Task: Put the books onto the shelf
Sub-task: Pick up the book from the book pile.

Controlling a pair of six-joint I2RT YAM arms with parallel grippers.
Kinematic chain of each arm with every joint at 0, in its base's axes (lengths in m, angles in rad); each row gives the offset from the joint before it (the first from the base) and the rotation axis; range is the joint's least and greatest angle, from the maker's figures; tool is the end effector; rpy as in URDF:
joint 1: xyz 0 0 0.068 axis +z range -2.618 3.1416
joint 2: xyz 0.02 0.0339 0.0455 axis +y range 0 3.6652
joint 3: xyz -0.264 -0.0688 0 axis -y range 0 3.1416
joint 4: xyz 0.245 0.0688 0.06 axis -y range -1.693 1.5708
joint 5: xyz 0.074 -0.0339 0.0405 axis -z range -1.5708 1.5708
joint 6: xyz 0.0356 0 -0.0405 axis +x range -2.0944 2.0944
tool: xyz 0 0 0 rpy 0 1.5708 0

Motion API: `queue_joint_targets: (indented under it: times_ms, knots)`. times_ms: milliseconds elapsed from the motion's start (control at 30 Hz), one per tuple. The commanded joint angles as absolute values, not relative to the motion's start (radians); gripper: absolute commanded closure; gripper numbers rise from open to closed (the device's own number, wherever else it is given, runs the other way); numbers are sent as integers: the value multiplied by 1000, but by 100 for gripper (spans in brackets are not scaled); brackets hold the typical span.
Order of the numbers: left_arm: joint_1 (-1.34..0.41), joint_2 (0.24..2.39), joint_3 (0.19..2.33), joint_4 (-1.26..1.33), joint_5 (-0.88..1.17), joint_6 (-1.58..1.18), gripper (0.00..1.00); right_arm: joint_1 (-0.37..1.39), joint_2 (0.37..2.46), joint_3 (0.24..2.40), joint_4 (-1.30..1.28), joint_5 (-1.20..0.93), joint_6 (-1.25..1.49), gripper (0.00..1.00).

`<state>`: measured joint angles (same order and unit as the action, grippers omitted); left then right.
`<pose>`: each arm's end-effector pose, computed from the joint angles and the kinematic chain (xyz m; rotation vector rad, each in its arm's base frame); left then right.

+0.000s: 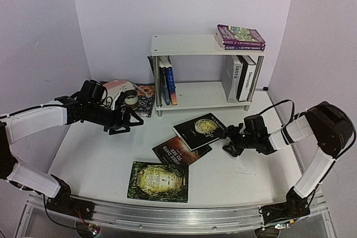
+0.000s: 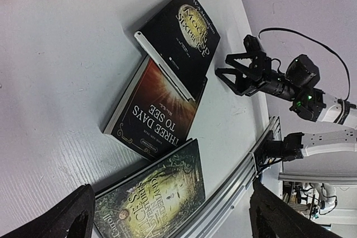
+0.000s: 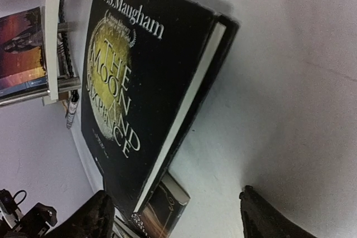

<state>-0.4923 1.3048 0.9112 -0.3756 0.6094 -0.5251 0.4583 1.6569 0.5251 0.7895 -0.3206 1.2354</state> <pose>0.2318 -0.1475 0.2579 0.2884 2.4729 -1.1872 0.2665 0.1440 0.1441 0.5915 2.0962 1.3752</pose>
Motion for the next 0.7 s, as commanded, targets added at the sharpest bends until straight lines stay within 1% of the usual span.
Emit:
queue_joint_targets:
  times_ms: [0, 67, 200, 333, 367, 400, 433, 467, 500, 533, 567, 600, 633, 667]
  knots:
    - [-495, 1270, 952, -336, 578, -536, 4, 482, 1754, 534, 1031, -275, 1351, 31]
    - [-495, 1266, 954, -336, 570, -543, 4, 482, 1827, 539, 1109, -269, 1381, 35]
    - [-494, 1260, 959, -343, 550, -541, 4, 484, 1948, 580, 1225, -274, 1429, 40]
    - [-494, 1262, 971, -357, 541, -533, 4, 487, 2014, 596, 1271, -233, 1461, 42]
    - [-494, 1264, 973, -361, 540, -531, 4, 487, 2021, 604, 1272, -231, 1463, 45]
    - [-494, 1265, 975, -366, 539, -529, 4, 488, 2026, 615, 1275, -232, 1463, 57]
    - [-494, 1263, 975, -369, 536, -528, 4, 486, 2028, 624, 1281, -235, 1463, 73]
    - [-494, 1263, 973, -371, 535, -528, 4, 487, 2025, 630, 1288, -236, 1463, 80]
    - [-494, 1262, 973, -373, 534, -527, 4, 488, 2019, 631, 1291, -236, 1463, 82]
    - [-494, 1261, 971, -372, 532, -528, 4, 488, 2013, 633, 1291, -237, 1463, 81]
    - [-495, 1262, 970, -373, 531, -529, 4, 488, 2007, 636, 1292, -238, 1464, 77]
    - [-494, 1264, 969, -372, 531, -530, 4, 488, 2003, 636, 1292, -241, 1468, 67]
    - [-494, 1267, 968, -373, 533, -532, 4, 489, 2000, 638, 1292, -245, 1473, 56]
    - [-494, 1268, 969, -372, 534, -534, 4, 488, 1999, 638, 1292, -249, 1478, 46]
